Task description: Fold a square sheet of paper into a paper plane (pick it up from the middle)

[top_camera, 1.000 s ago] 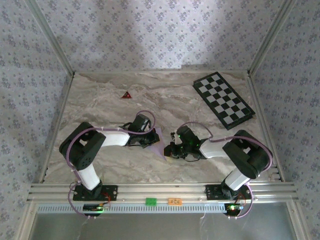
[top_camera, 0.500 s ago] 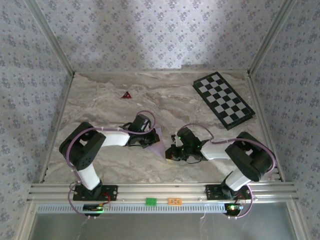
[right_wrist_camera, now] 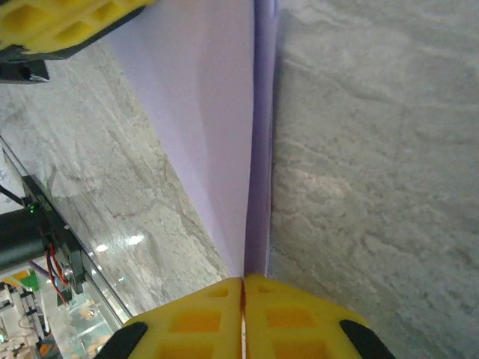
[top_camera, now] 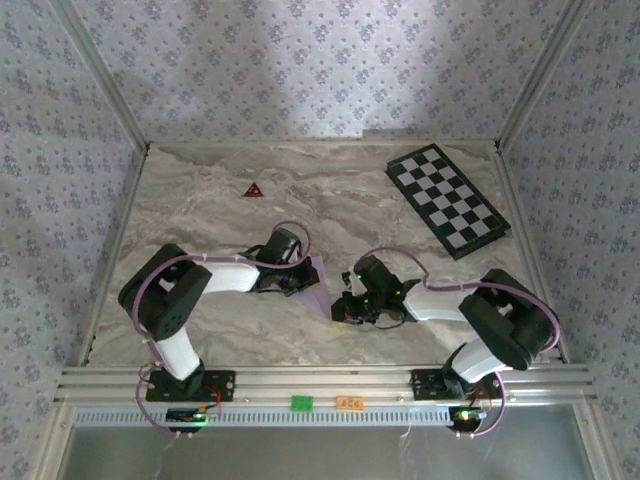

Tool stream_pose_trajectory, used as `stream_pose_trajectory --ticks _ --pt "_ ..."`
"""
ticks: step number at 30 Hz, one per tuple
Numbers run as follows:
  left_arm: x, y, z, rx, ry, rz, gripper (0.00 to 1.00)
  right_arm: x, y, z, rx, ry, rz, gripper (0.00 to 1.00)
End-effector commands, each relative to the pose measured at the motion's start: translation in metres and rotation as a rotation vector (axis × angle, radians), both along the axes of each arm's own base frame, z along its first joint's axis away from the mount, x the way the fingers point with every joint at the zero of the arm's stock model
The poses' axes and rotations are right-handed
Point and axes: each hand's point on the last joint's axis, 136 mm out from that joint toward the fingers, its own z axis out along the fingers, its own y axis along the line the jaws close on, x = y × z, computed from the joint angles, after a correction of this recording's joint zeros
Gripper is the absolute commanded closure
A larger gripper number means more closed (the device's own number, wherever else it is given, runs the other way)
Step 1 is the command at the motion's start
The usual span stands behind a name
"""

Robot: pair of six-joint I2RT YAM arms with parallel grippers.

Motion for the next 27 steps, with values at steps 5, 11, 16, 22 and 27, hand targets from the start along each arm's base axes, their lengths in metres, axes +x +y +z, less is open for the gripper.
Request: stream_pose_trajectory --ticks 5,11,16,22,27 --pt "0.001 0.007 -0.014 0.043 0.031 0.026 1.0 -0.02 -0.005 -0.022 -0.065 0.075 0.047 0.94" --pt "0.001 0.006 -0.014 0.04 0.031 0.027 1.0 -0.017 -0.004 -0.013 -0.065 0.058 0.056 0.89" --pt "0.001 0.006 -0.013 0.039 0.03 0.025 1.0 -0.001 -0.008 0.014 -0.071 -0.018 0.02 0.8" --pt "-0.001 0.006 -0.014 0.04 0.031 0.024 1.0 0.023 -0.003 0.041 0.017 -0.088 -0.06 0.79" --pt "-0.001 0.006 -0.015 0.038 0.032 0.023 1.0 0.034 0.023 0.046 0.098 -0.068 -0.043 0.95"
